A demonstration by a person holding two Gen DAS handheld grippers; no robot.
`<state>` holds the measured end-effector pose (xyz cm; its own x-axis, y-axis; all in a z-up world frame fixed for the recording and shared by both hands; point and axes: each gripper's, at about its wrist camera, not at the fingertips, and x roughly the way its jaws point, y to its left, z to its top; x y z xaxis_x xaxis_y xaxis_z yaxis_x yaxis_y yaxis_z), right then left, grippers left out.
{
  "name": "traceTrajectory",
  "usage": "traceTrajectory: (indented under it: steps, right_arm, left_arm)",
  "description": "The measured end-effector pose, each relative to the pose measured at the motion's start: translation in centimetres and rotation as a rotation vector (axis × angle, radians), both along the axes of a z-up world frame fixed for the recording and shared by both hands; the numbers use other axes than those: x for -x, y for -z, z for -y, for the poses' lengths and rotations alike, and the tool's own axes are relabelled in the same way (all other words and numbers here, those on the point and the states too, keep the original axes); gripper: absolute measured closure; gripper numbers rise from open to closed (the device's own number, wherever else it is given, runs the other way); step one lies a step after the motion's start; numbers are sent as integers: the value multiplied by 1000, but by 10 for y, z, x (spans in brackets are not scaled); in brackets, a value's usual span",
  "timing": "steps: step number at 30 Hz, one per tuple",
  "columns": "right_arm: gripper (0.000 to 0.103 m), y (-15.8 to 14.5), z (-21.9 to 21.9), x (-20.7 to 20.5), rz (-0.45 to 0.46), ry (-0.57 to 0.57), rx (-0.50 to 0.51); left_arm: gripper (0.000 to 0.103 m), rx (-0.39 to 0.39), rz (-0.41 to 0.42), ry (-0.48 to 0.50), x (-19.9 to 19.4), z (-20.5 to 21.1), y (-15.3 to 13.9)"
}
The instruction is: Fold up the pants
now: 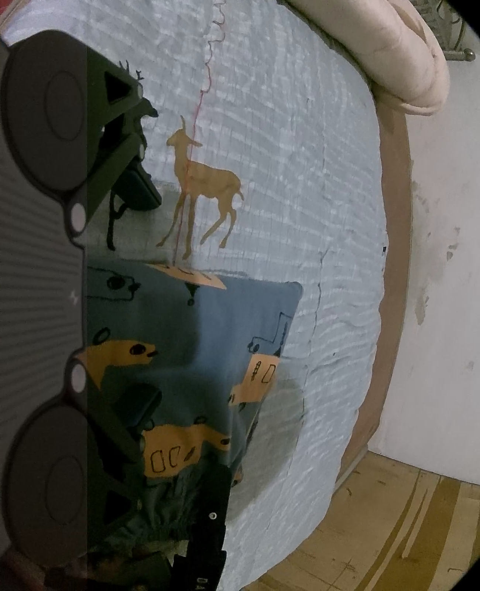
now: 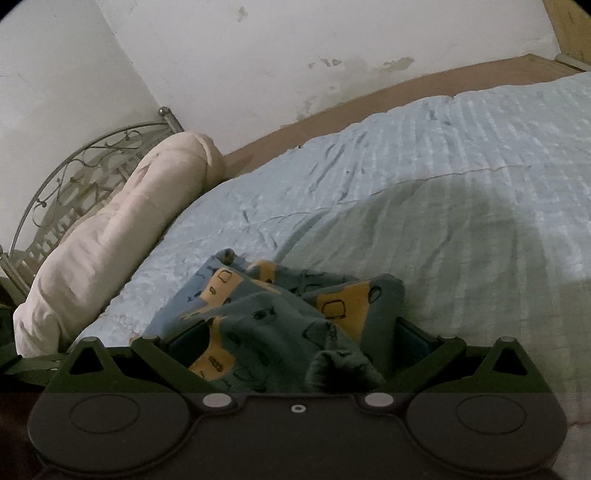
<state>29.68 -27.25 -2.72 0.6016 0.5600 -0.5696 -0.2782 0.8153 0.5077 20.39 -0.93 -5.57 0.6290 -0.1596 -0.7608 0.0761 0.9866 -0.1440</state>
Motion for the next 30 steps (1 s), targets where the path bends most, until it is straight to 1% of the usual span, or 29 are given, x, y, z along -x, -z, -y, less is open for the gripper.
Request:
traceTrajectory:
  steps: [1, 4, 7, 9, 10, 12, 21, 25, 27, 29, 30]
  right_arm:
    - [1, 0, 0, 0, 0, 4, -8]
    - [5, 1, 3, 0, -1, 26, -23]
    - [14, 2, 7, 2, 3, 61, -30]
    - [23, 3, 10, 3, 4, 83, -33]
    - [26, 4, 12, 4, 3, 92, -35]
    - [37, 6, 15, 4, -1, 113, -34]
    - [58, 13, 17, 5, -7, 140, -23]
    - [59, 14, 15, 6, -4, 142, -23]
    - [59, 14, 15, 6, -4, 142, -24]
    - [59, 14, 15, 6, -4, 142, -27]
    - [59, 14, 15, 6, -4, 143, -28]
  left_arm:
    - [1, 1, 0, 2, 0, 0, 0]
    - [1, 3, -2, 4, 1, -1, -1]
    - [1, 3, -2, 5, 1, -1, -1]
    - [1, 2, -3, 5, 1, 0, -1]
    - [1, 3, -3, 6, 1, 0, -2]
    - [1, 5, -5, 8, 2, 0, -2]
    - [1, 2, -4, 14, 3, 2, -3]
    - [1, 21, -7, 16, 4, 0, -5]
    - [3, 42, -5, 12, 5, -3, -6]
    - [15, 58, -3, 6, 6, -5, -8]
    - [17, 63, -5, 3, 6, -6, -8]
